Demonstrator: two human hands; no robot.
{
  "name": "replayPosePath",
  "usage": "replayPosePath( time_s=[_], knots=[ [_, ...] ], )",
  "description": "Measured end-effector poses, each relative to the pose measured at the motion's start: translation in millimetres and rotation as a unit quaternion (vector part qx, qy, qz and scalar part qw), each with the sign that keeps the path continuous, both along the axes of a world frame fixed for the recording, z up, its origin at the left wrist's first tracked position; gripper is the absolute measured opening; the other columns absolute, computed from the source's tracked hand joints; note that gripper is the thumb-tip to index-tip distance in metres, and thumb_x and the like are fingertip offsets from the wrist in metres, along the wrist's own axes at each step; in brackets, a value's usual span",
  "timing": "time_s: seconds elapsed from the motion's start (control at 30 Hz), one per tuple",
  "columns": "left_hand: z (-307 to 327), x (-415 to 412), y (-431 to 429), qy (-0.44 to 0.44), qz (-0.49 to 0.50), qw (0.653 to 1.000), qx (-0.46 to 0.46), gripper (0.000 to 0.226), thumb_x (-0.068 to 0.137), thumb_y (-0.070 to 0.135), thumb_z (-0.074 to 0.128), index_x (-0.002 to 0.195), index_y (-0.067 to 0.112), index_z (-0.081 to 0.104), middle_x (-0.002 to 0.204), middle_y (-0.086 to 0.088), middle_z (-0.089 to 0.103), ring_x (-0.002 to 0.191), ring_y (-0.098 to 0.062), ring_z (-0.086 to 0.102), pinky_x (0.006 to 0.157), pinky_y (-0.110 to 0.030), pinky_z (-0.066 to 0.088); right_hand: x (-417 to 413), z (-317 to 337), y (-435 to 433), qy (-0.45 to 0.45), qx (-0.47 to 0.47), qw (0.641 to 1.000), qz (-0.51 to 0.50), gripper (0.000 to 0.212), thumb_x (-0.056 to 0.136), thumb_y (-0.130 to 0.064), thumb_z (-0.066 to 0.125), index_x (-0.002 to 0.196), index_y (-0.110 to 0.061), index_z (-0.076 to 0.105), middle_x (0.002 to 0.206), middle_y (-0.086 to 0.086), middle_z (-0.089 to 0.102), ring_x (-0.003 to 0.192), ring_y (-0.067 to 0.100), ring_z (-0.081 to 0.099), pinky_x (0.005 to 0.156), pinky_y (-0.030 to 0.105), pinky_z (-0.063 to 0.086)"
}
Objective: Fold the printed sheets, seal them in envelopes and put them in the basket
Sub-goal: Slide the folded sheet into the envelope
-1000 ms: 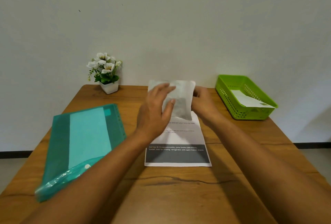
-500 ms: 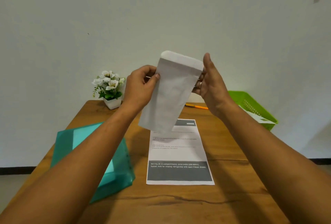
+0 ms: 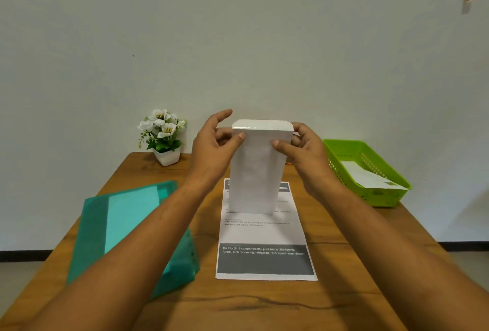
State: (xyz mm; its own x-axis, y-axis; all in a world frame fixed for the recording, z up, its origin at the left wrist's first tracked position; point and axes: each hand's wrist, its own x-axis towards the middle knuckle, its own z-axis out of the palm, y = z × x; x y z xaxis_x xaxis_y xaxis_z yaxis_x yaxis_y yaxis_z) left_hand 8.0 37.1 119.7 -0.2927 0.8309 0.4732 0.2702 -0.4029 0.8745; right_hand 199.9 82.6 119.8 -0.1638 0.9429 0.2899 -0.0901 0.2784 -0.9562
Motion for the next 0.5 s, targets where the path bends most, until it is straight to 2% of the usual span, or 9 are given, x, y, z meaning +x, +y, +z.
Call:
replayPosePath(
  time_s=[0.1,0.23,0.3,0.37,0.43,0.5],
  knots=[
    [-5,-2,-1,0.048,-0.001,0.999,0.001,0.059,0.096,0.022,0.072,0.149,0.03,0.048,0.103,0.004,0.075,0.102,-0.01,0.07,0.092,-0.027,0.058,2,0,0,0.003,0.013,1.0,0.004,0.052,0.092,-0.001,0.073,0.137,-0.02,0.056,0.11,0.003,0.078,0.102,0.015,0.074,0.08,0.029,0.061],
    [4,-6,1,0.11,0.006,0.993,0.03,0.037,0.096,0.025,0.071,0.133,0.028,0.065,0.125,0.005,0.069,0.107,-0.017,0.069,0.085,-0.032,0.062,5,13,1,-0.05,0.08,0.995,0.008,0.055,0.092,-0.005,0.075,0.139,-0.029,0.058,0.126,0.002,0.066,0.102,0.014,0.07,0.079,0.026,0.06],
    [8,-5,2,0.137,0.015,0.989,0.045,0.025,0.096,0.025,0.071,0.121,0.025,0.073,0.127,0.006,0.068,0.111,-0.017,0.067,0.086,-0.032,0.061,4,17,4,-0.084,0.112,0.99,-0.004,0.043,0.091,-0.009,0.077,0.13,-0.025,0.068,0.131,-0.003,0.063,0.108,0.018,0.068,0.086,0.034,0.062],
    [10,-3,2,0.16,0.024,0.986,0.049,0.017,0.096,0.025,0.072,0.111,0.023,0.077,0.121,0.007,0.07,0.11,-0.011,0.066,0.085,-0.03,0.061,2,19,8,-0.112,0.137,0.984,-0.017,0.025,0.09,-0.015,0.079,0.113,-0.023,0.077,0.131,-0.004,0.065,0.117,0.016,0.065,0.096,0.043,0.059],
    [13,-1,1,0.181,0.028,0.982,0.048,0.014,0.096,0.027,0.071,0.106,0.022,0.078,0.109,0.01,0.073,0.105,-0.008,0.067,0.082,-0.031,0.061,0,19,10,-0.147,0.151,0.977,-0.023,0.012,0.089,-0.024,0.08,0.101,-0.027,0.08,0.127,-0.007,0.069,0.121,0.009,0.063,0.1,0.047,0.055],
    [16,1,0,0.199,0.02,0.978,0.053,0.014,0.096,0.029,0.071,0.105,0.023,0.079,0.101,0.013,0.075,0.1,-0.005,0.068,0.081,-0.03,0.061,-2,21,9,-0.173,0.165,0.971,-0.022,0.007,0.089,-0.029,0.08,0.096,-0.027,0.081,0.117,-0.009,0.073,0.115,0.008,0.065,0.099,0.049,0.055]
  ],
)
